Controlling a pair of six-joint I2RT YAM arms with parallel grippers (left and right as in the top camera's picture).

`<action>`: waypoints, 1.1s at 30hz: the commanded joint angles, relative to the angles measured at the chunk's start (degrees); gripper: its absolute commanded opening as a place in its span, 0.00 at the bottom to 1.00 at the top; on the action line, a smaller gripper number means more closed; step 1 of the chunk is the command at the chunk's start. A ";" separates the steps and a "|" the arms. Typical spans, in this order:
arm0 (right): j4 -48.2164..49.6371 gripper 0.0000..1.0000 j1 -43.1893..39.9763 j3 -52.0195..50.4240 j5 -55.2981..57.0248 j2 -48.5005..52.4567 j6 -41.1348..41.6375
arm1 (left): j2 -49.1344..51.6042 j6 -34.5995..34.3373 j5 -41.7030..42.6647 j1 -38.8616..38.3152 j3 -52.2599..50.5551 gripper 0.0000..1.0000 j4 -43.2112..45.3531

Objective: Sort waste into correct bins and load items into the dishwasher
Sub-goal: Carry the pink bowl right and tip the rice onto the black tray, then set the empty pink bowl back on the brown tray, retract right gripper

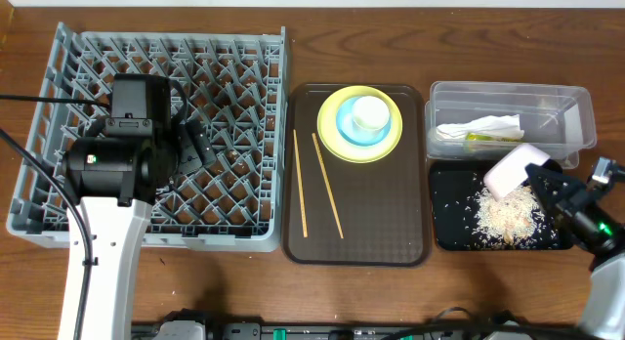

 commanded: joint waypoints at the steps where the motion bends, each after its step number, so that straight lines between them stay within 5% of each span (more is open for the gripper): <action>1: -2.01 0.01 7.52 2.27 13.62 -12.15 4.52 | 0.22 -0.33 -0.72 0.24 -0.17 0.98 -0.22; 8: -19.91 0.01 31.80 15.06 40.65 -11.98 -2.47 | 0.22 -0.33 -0.70 0.24 -0.17 0.98 -0.22; 17: -21.46 0.01 75.12 19.34 80.48 -6.71 4.26 | 0.22 -0.33 -0.72 0.24 -0.17 0.98 -0.22; 24: -19.80 0.01 86.82 19.34 86.31 6.84 4.17 | 0.22 -0.33 -0.72 0.24 -0.17 0.98 -0.22; 33: -12.31 0.01 89.83 19.34 86.36 18.25 0.79 | 0.22 -0.33 -0.72 0.24 -0.17 0.98 -0.22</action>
